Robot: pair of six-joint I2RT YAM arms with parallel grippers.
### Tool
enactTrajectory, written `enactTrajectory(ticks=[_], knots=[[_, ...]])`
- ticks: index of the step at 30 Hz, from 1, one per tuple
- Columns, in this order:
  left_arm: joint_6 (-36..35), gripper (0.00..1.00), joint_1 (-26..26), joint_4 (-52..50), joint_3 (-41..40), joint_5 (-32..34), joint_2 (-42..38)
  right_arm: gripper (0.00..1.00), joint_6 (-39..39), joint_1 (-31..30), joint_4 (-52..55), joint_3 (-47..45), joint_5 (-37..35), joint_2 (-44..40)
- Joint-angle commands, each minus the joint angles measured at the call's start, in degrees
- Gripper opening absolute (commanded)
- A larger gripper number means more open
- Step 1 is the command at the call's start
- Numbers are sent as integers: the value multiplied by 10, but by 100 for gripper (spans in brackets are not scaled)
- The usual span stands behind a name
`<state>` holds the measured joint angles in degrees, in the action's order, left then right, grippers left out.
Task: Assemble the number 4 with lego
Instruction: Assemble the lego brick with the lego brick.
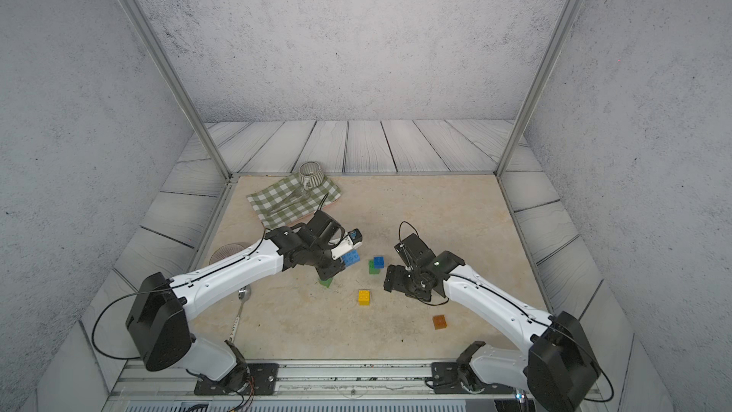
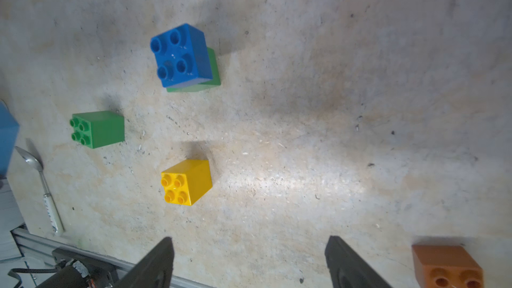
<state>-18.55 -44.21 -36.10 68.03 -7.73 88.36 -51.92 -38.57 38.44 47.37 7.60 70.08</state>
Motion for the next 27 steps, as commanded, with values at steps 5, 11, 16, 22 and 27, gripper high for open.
enactTrajectory(ticks=[5, 11, 16, 22, 27], knots=[[-162, 0, 23, 43, 25, -70, 60, 87, -40, -2, -96, -10, 4, 34], [-214, 0, 31, 59, 32, -93, 93, 85, -79, -3, -196, -53, -11, 34], [-235, 0, 38, 56, 52, -109, 120, 84, -92, -2, -265, -82, -24, 29], [-256, 0, 51, 52, 60, -133, 134, 81, -110, -2, -344, -125, -47, 13], [-268, 0, 54, 39, 60, -138, 138, 78, -117, -2, -387, -152, -57, 8]])
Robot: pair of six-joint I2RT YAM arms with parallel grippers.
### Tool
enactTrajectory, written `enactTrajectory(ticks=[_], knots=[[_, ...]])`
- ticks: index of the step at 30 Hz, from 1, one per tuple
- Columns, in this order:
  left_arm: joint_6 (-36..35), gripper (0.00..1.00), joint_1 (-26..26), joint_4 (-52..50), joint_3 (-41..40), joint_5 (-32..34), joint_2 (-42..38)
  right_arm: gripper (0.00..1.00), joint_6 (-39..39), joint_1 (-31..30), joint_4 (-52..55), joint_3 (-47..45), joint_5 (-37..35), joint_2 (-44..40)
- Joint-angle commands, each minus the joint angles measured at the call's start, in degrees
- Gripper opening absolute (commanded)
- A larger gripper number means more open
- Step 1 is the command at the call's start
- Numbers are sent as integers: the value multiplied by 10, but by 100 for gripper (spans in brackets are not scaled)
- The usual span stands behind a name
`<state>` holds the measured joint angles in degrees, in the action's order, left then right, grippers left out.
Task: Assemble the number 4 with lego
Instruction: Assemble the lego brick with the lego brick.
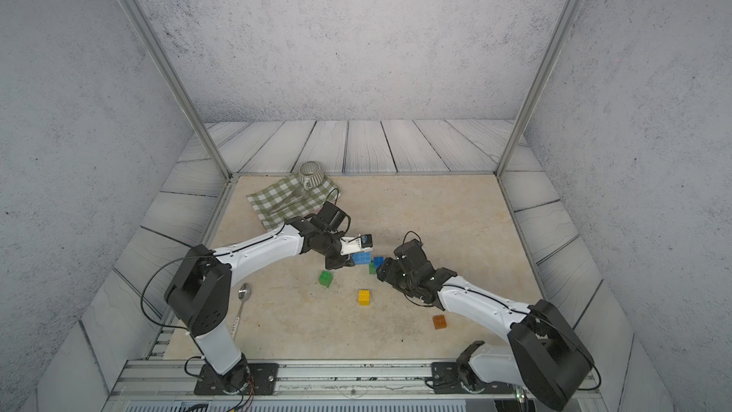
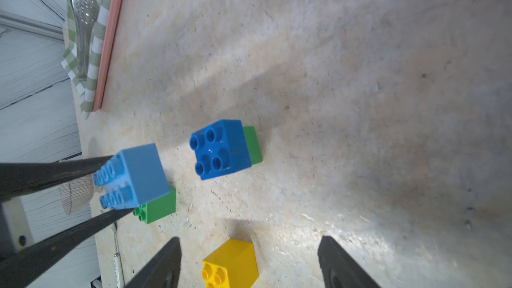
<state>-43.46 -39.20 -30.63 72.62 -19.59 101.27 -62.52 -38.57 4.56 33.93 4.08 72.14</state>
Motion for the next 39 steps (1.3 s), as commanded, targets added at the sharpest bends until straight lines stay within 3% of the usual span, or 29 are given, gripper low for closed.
enactTrajectory(ticks=[1, 39], knots=[[-19, 0, 4, -16, 15, -22, 11, 79, -12, -2, -60, -20, -21, -12], [7, 0, -7, -20, 45, -19, 77, 80, -27, -4, -209, -68, -2, 47]])
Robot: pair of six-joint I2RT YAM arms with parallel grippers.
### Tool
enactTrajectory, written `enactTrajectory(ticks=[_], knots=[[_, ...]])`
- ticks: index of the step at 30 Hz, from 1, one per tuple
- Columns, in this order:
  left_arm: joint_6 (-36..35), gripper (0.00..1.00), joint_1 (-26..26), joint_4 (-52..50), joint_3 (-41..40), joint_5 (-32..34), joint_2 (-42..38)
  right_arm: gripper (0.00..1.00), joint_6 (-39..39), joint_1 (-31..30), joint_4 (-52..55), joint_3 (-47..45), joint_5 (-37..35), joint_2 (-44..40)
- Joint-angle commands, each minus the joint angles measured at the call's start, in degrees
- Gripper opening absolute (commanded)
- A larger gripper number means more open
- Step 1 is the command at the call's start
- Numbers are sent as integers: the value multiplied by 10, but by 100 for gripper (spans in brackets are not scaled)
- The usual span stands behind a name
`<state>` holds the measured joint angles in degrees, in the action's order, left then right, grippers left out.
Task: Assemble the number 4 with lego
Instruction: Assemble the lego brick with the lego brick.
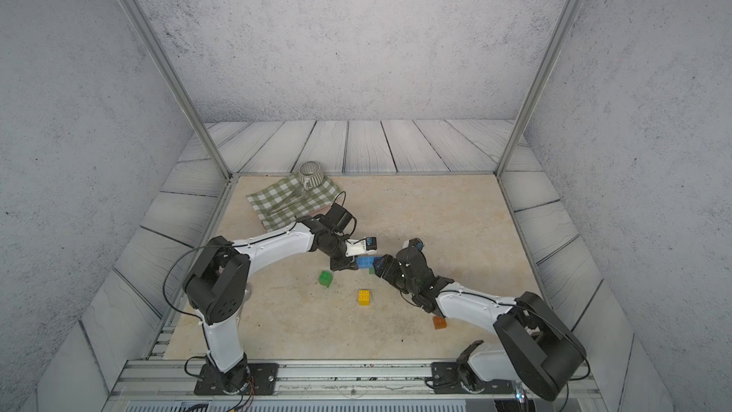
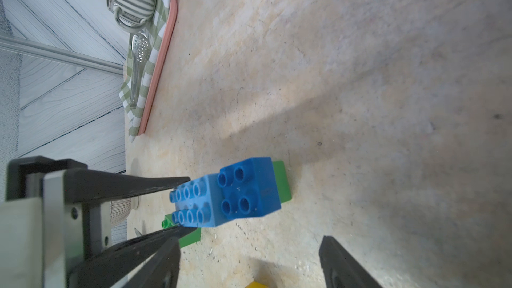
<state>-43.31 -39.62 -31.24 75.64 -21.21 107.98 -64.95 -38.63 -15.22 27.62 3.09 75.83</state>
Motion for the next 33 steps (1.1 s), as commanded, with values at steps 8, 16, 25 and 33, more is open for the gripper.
enactTrajectory(ticks=[8, 16, 25, 33], knots=[[9, 0, -3, -18, 21, 2, 18, 80, -4, -4, -26, -2, 13, 30], [9, 0, -4, -25, 27, 9, 22, 80, -7, -3, -47, -3, 12, 49], [8, 0, -5, -29, 30, 13, 25, 80, -5, -3, -65, 0, 5, 59], [8, 0, -7, -30, 33, 16, 26, 75, -6, -3, -81, 2, 8, 74]])
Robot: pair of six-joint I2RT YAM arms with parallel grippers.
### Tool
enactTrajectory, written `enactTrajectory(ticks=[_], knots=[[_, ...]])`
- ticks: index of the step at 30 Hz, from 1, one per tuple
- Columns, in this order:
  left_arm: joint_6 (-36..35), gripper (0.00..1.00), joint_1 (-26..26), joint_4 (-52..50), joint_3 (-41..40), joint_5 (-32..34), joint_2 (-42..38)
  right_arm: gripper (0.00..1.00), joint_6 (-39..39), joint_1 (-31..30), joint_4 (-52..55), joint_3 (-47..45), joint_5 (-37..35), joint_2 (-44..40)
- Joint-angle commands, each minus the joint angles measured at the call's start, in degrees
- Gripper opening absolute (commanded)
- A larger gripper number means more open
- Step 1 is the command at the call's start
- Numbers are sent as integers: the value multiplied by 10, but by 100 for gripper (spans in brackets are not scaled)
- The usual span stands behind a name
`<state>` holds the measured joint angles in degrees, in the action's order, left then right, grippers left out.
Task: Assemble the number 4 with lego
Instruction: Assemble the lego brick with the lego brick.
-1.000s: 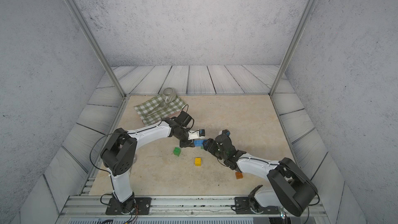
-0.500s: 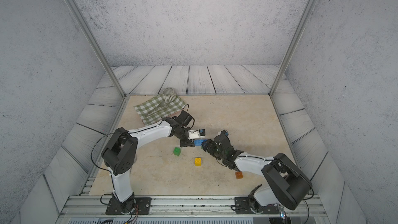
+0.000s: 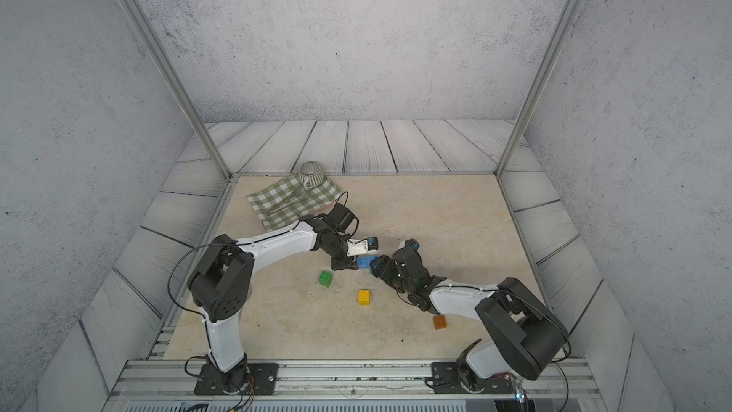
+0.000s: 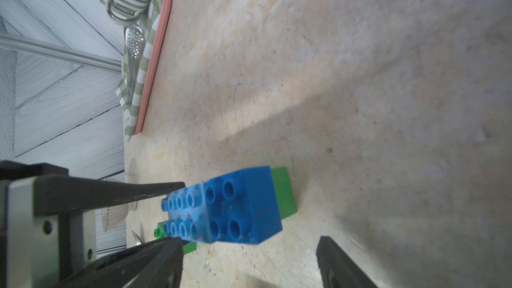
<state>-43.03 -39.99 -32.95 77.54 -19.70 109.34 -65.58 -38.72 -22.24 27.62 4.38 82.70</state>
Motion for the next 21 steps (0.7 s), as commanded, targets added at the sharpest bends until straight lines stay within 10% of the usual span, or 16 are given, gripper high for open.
enactTrajectory(ticks=[1, 21], knots=[[6, 0, -3, -13, 13, 1, 12, 75, 1, -3, -13, 2, -5, 6], [7, 0, -5, -17, 19, -1, 18, 65, -14, -3, -32, -8, -17, 34]])
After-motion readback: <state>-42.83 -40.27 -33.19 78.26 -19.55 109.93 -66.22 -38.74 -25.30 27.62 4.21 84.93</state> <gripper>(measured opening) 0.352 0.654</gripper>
